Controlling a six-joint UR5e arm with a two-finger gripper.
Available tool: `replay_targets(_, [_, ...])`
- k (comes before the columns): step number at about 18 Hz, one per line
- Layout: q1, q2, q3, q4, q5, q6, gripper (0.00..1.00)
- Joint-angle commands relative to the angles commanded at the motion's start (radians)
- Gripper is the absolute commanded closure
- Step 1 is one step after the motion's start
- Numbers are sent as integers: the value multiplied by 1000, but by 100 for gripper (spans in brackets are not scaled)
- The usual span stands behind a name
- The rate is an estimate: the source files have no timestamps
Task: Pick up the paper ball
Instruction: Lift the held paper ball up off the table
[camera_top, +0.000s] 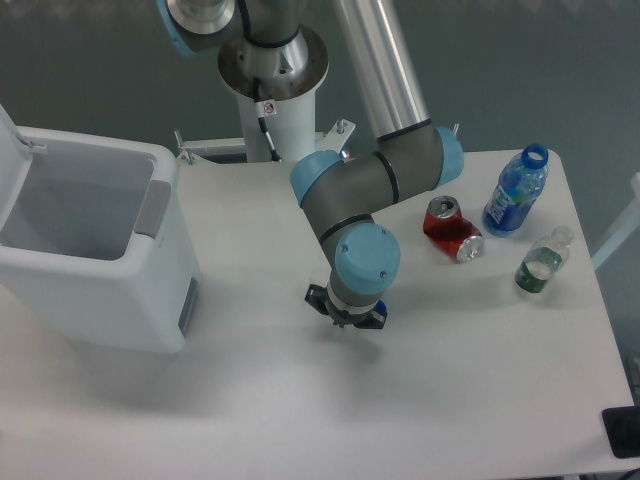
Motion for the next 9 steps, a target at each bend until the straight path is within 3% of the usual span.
replay_targets(3, [11,29,14,0,-2,0,92])
replay_targets(4, [12,38,24,-5,2,-3,99])
replay_targets(9, [26,66,89,-12,6,2,100])
